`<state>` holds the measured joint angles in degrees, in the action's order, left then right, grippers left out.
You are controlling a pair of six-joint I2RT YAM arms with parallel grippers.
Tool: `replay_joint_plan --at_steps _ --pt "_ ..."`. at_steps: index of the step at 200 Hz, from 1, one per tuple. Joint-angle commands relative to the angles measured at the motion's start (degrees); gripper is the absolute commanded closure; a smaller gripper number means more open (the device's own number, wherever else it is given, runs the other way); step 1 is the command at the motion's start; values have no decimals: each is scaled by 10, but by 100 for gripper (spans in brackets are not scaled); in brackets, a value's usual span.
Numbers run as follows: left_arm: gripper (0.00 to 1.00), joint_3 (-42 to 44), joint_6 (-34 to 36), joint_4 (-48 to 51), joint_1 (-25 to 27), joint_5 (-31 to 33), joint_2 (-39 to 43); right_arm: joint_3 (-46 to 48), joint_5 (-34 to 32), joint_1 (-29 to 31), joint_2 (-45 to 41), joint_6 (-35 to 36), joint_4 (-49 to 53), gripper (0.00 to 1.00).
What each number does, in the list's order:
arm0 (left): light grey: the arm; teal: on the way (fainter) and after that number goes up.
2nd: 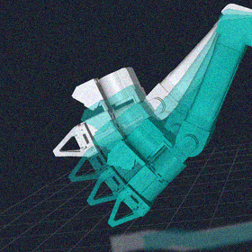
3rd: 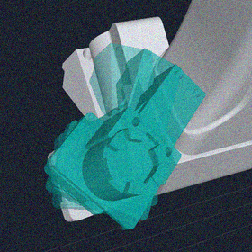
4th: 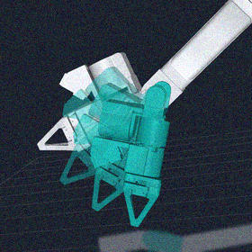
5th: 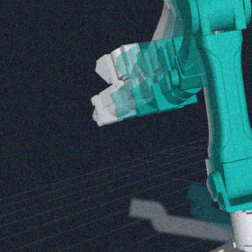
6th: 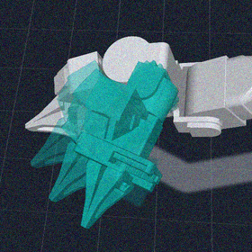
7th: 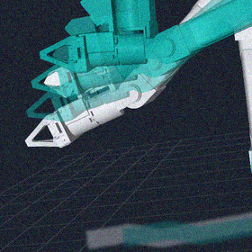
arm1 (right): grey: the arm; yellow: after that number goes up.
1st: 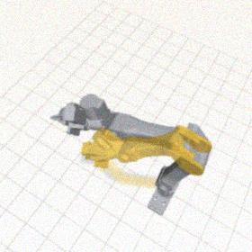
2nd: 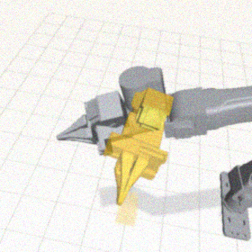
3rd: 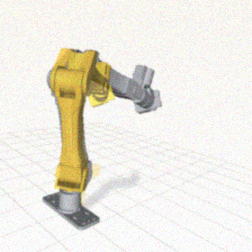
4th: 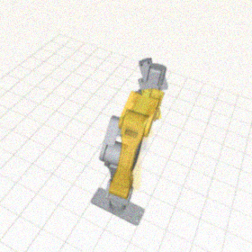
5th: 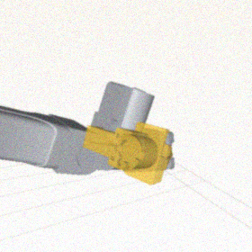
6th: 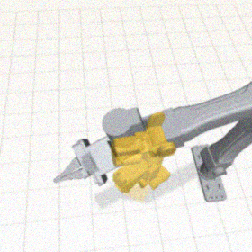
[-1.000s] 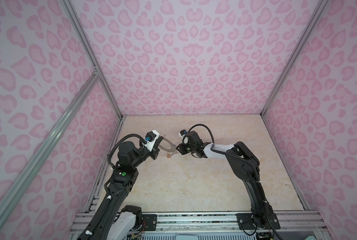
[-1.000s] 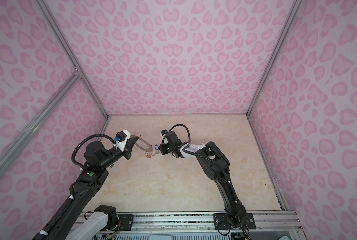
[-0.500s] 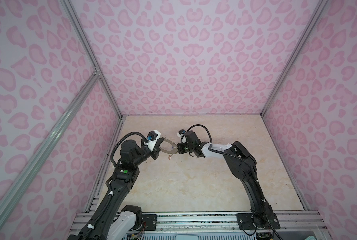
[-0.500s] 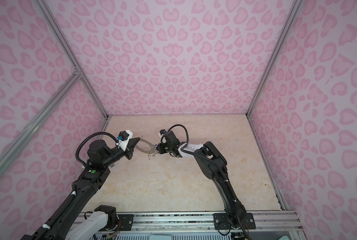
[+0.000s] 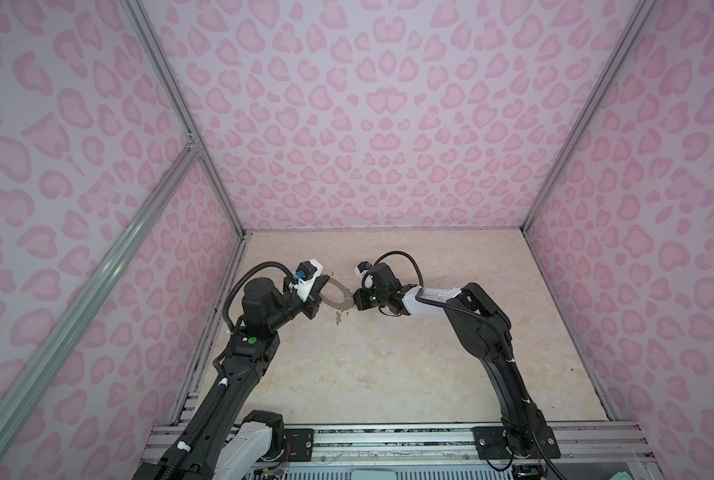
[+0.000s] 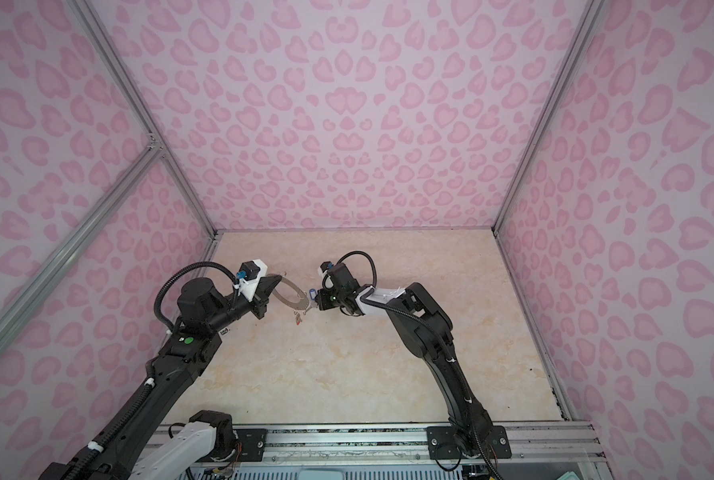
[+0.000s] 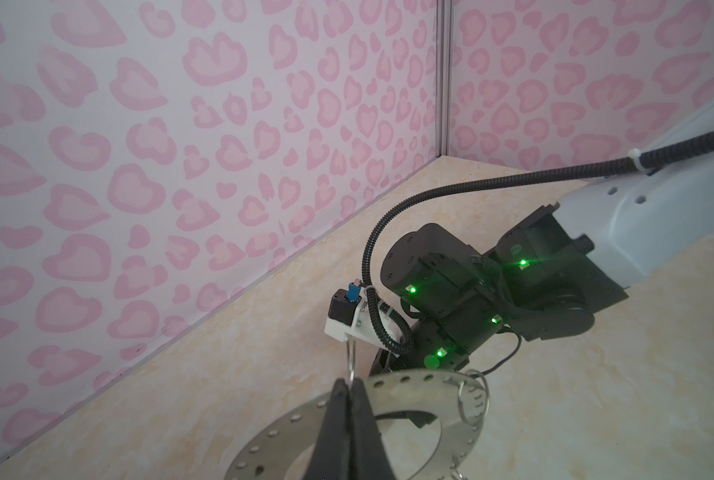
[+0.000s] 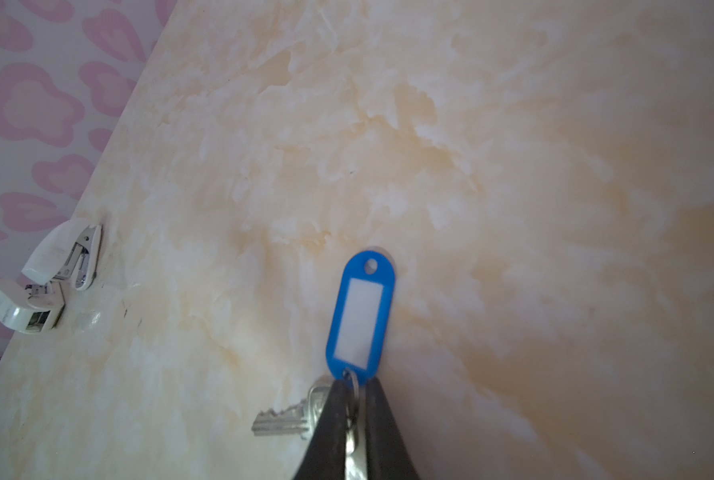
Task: Put the keys on the keyring
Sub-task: 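Lower the right gripper and grasp the blue-tag key at its ring, then lift the blue-tag key with the right gripper toward the plate's split ring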
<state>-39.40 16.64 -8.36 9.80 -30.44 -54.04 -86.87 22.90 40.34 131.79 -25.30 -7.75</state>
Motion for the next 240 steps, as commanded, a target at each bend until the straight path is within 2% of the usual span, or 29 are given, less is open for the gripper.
replay_joint_plan --at_steps 1,41,72,112,133,156,189,240 --pt "97 -7 3 -19 -1 -9 -2 3 7 0 2 2 11 90" --pt "97 -7 4 -21 -1 -9 -7 5 8 -3 -4 13 9 100" --pt "97 -10 4 -22 -1 -13 -11 13 8 -5 -47 43 10 100" --pt "97 -15 9 -22 -1 -32 -15 52 16 -15 -106 118 40 100" --pt "97 -16 16 -22 -1 -63 -15 79 18 -27 -160 188 65 100" --pt "97 -20 37 -22 3 -115 -15 118 27 -46 -238 318 108 100" --pt "97 -43 51 -8 21 -154 -36 197 69 -81 -367 493 121 100" --pt "97 -85 57 11 85 -207 -95 289 150 -102 -510 625 100 100"
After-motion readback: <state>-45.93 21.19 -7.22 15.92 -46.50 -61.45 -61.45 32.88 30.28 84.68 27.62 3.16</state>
